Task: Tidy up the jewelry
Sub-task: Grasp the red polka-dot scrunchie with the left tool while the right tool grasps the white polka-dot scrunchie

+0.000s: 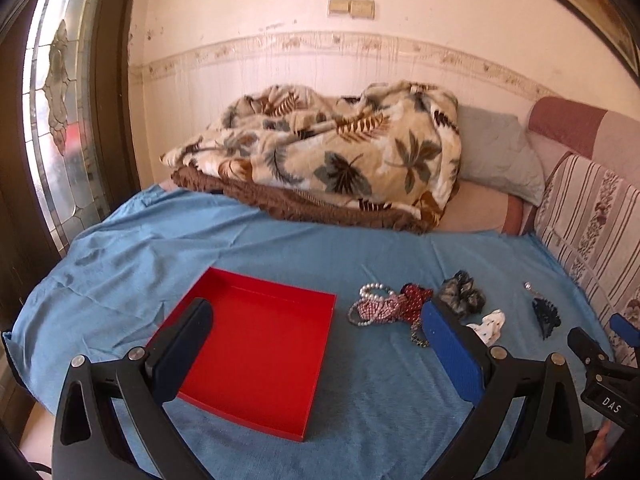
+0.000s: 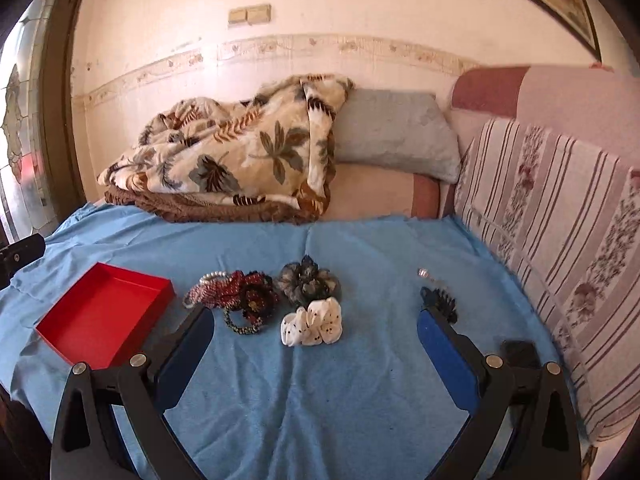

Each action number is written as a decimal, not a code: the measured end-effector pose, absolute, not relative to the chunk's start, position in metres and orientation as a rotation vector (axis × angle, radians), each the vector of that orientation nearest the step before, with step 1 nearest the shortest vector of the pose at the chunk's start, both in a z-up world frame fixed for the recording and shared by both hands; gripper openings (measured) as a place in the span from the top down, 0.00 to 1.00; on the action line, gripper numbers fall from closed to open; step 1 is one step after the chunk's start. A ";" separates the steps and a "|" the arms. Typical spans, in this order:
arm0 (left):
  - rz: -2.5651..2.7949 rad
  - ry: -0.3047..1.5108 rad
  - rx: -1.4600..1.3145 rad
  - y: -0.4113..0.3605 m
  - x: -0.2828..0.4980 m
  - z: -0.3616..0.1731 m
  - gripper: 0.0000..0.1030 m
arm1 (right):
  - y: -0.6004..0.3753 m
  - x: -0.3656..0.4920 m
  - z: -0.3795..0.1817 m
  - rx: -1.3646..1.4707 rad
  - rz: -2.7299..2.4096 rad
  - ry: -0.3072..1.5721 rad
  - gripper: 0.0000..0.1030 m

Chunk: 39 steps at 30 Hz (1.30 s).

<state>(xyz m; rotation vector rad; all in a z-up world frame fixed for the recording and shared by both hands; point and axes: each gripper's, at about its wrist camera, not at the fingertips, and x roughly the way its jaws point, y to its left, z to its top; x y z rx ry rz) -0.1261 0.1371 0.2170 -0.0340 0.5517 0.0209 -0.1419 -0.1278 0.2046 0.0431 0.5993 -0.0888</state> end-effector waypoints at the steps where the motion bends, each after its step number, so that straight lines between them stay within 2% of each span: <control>1: 0.022 0.563 -0.029 0.136 -0.120 0.213 0.00 | -0.132 -0.135 0.198 0.060 -0.089 0.621 0.00; 9: -0.033 0.650 0.022 0.118 -0.064 0.181 0.00 | -0.167 -0.097 0.154 0.142 -0.109 0.728 0.00; 14: -0.104 0.711 0.071 0.088 -0.019 0.157 0.15 | -0.181 -0.073 0.134 0.186 -0.093 0.772 0.04; 19: -0.175 0.819 0.041 0.063 0.035 0.128 0.16 | -0.184 -0.042 0.113 0.229 -0.036 0.822 0.13; 26: -0.271 0.965 -0.006 0.035 0.103 0.089 0.42 | -0.178 -0.007 0.086 0.260 0.007 0.862 0.19; 30: -0.332 1.014 -0.029 0.018 0.126 0.070 0.42 | -0.181 0.007 0.075 0.292 0.011 0.882 0.24; 31: -0.348 1.027 -0.033 0.015 0.129 0.066 0.46 | -0.181 0.009 0.072 0.297 0.012 0.888 0.29; 32: -0.371 1.046 -0.039 0.010 0.132 0.061 0.55 | -0.181 0.011 0.070 0.299 0.015 0.894 0.32; 33: -0.388 1.065 -0.040 0.006 0.133 0.058 0.64 | -0.181 0.013 0.067 0.301 0.019 0.906 0.43; 34: -0.400 1.088 -0.038 0.002 0.134 0.054 0.86 | -0.181 0.015 0.065 0.306 0.028 0.919 0.59; 35: -0.413 1.116 -0.033 -0.003 0.134 0.049 0.97 | -0.181 0.016 0.062 0.313 0.038 0.932 0.67; 36: -0.414 1.120 -0.034 -0.003 0.133 0.048 0.97 | -0.182 0.017 0.060 0.323 0.048 0.946 0.78; 39: -0.412 1.091 -0.066 0.000 0.121 0.059 0.97 | -0.182 0.012 0.063 0.330 0.055 0.938 0.84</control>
